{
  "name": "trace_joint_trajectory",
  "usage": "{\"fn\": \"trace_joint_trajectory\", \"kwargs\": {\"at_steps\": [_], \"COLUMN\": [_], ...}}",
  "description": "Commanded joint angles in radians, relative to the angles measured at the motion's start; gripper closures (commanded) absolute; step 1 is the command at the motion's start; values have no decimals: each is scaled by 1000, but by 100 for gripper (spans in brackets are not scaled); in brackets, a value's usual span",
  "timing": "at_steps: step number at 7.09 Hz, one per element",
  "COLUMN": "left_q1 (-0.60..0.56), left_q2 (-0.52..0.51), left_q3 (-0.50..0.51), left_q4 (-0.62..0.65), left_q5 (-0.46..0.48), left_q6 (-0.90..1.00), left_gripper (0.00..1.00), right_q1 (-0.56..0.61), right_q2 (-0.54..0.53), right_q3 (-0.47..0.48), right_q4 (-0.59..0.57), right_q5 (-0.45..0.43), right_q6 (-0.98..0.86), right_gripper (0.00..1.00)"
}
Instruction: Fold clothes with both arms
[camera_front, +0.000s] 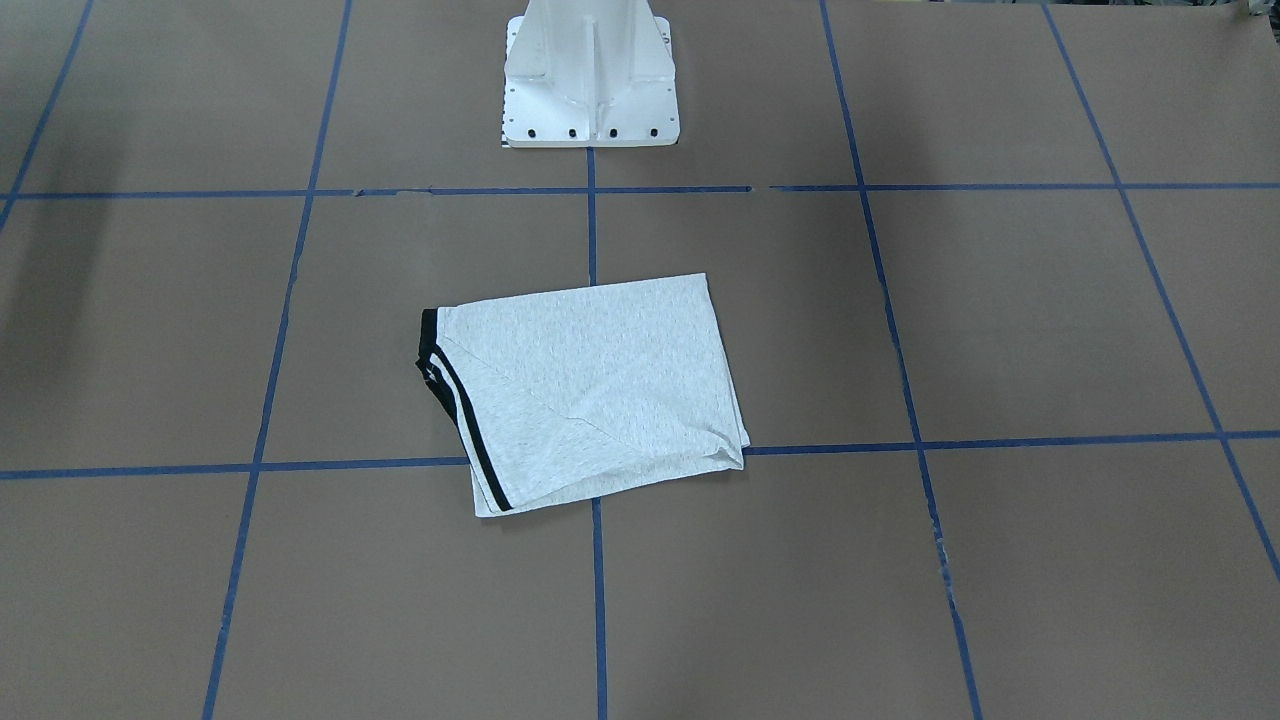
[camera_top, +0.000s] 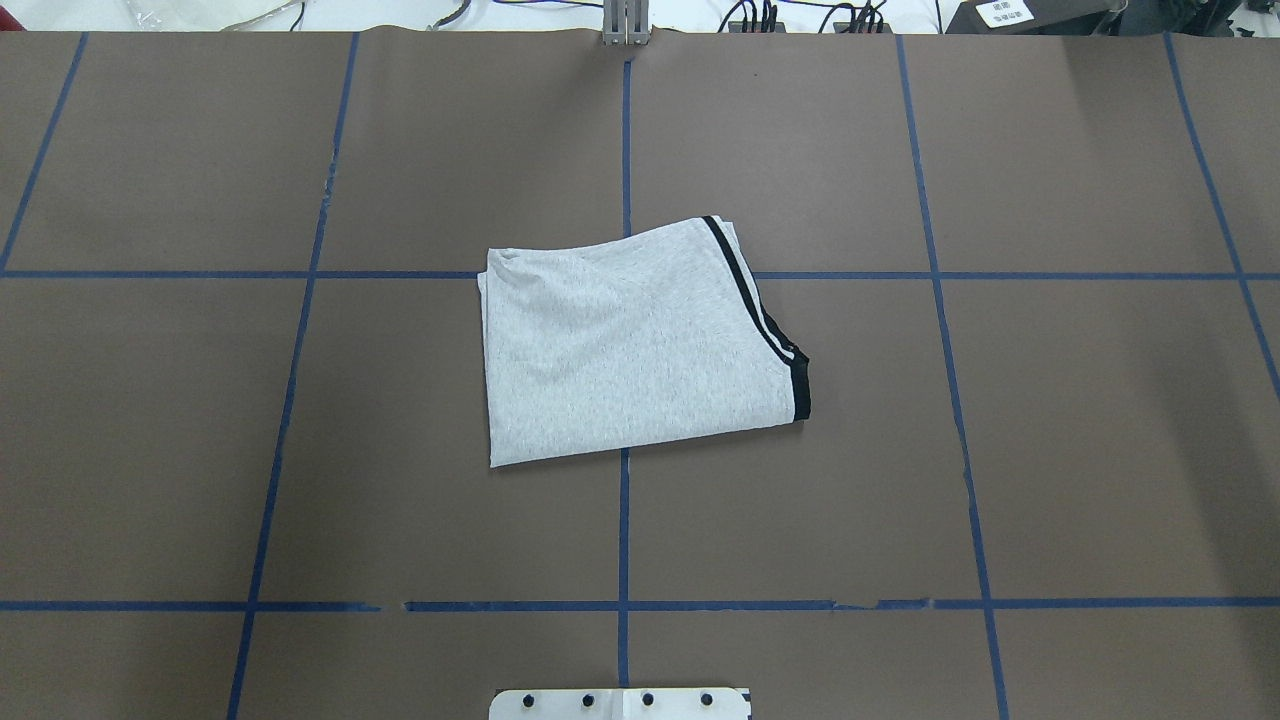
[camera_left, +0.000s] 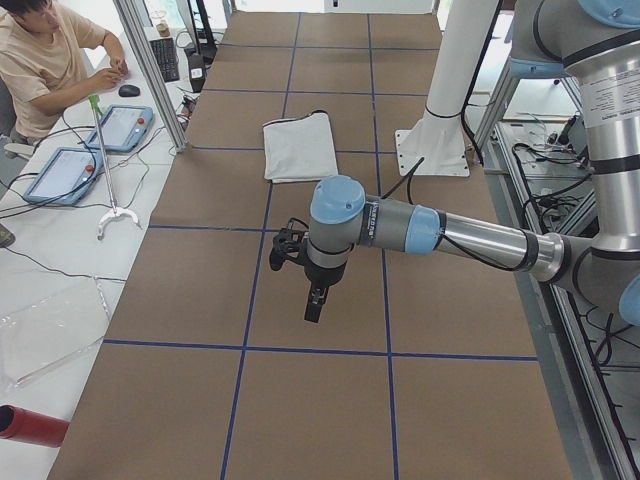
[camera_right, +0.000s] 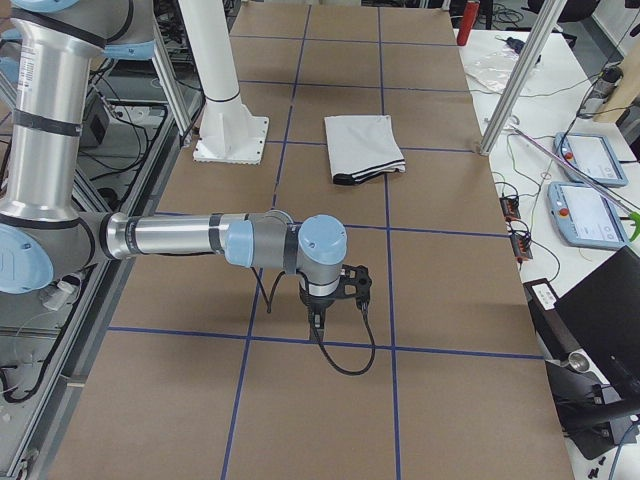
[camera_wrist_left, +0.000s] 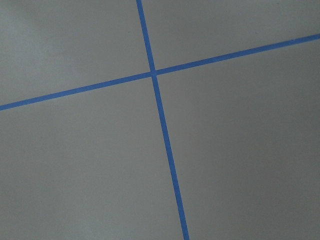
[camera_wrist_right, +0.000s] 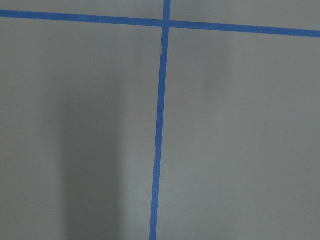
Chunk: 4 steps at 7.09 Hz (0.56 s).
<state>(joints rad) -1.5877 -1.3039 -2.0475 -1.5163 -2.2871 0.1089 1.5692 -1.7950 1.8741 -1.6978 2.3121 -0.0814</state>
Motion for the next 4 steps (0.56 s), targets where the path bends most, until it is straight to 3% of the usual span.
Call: {"fn": "trace_joint_trajectory", "kwargs": {"at_steps": [1,4], "left_q1": [0,0], "left_q2": [0,6], "left_q3": [1,1], "left_q4": [1,4], "left_q5": [0,0], "left_q6": [0,0], "left_gripper": [0,0], "right_q1": [0,0], "right_q2": [0,0], "right_q3": [3,3], "right_q4": [0,1], "right_q5": [0,0], "right_q6": [0,0], "right_gripper": [0,0]}}
